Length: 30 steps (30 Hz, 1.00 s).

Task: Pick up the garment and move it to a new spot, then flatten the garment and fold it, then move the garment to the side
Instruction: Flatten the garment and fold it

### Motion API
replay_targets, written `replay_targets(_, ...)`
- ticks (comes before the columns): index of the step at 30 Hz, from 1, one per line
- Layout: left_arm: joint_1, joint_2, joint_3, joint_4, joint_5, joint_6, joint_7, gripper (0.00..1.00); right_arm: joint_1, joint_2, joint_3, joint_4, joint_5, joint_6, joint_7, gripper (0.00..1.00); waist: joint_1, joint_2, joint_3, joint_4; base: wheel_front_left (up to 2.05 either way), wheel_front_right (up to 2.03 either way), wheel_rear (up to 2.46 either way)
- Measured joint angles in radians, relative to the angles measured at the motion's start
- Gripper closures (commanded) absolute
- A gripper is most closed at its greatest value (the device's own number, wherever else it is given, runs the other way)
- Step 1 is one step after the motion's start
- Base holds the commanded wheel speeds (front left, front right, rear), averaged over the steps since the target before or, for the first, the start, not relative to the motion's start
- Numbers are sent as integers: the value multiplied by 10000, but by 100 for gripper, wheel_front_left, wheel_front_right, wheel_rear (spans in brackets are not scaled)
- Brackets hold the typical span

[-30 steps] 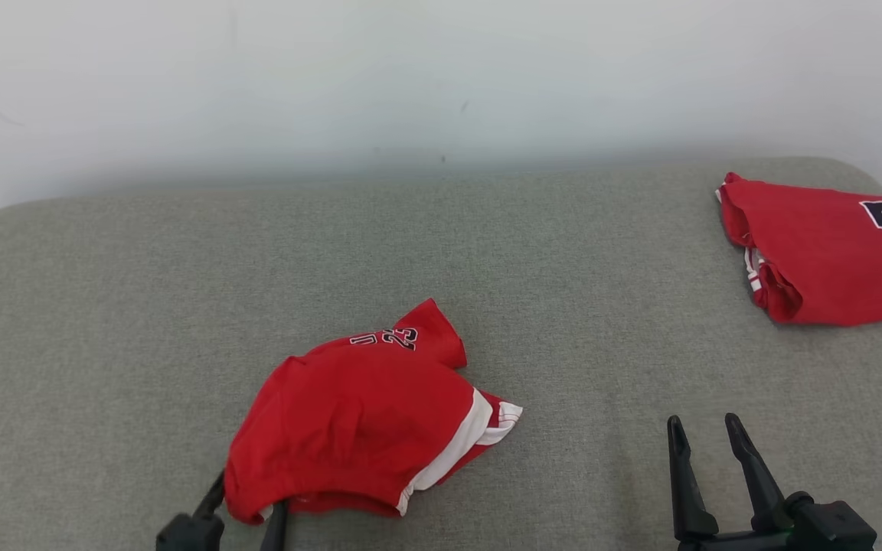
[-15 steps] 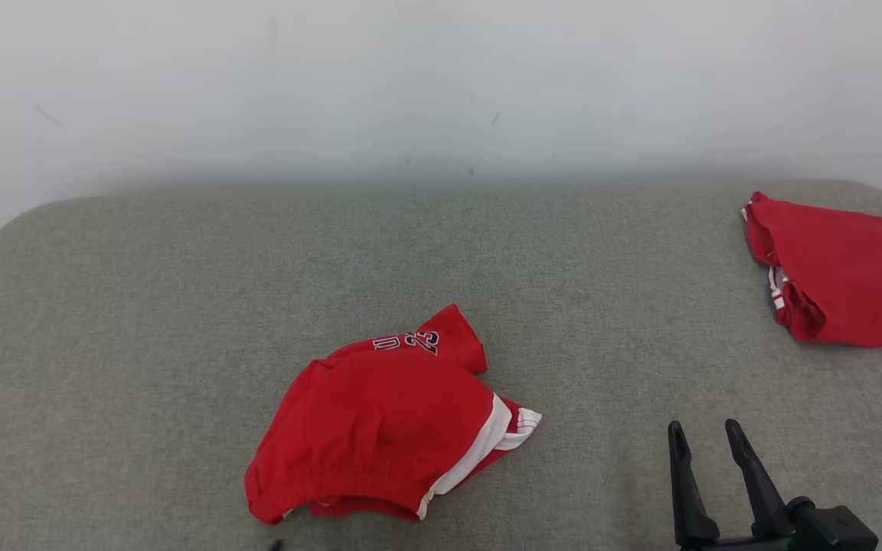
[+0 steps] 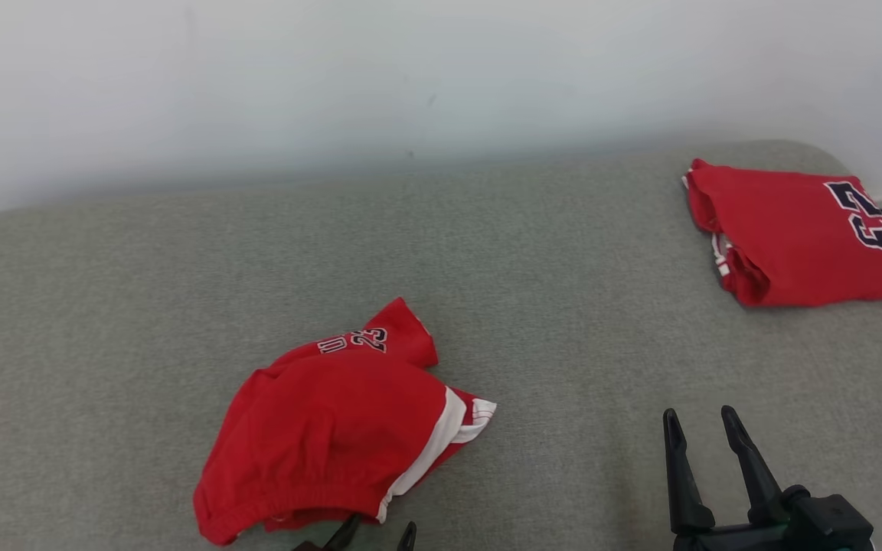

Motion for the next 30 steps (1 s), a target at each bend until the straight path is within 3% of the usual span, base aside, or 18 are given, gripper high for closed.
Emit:
replay_targets(6,-577,-282,50,1135,-119,-205,-336,0,-33,2,-107,-29,-6,0,-2,0,0,0,227,-447,0,0,0)
replay_targets(7,-669,-339,88,1277,-186,-259,-368,32,-33,0,-127,-31,-6,0,0,0,0,0,257,-478,0,0,0)
replay_targets(8,-770,-389,90,1409,-253,-272,-430,57,-32,0,-140,-29,-4,0,-2,0,0,1,275,-485,0,0,0)
replay_targets(9,-875,-426,92,1542,-251,-276,-454,73,-31,-2,-144,-29,0,0,0,0,1,1,277,-473,0,0,0)
replay_targets(10,-961,-451,138,1636,-257,-314,-522,100,-30,0,-134,-29,2,0,-2,0,0,0,272,-449,0,0,0)
replay_targets(18,-997,-351,180,1256,-288,-464,-704,100,147,0,-247,17,94,0,0,0,1,0,81,149,0,0,0)
replay_targets(30,788,1283,700,-1532,-577,226,564,100,264,2,-180,362,251,0,-2,0,0,-1,-142,1447,0,0,0)
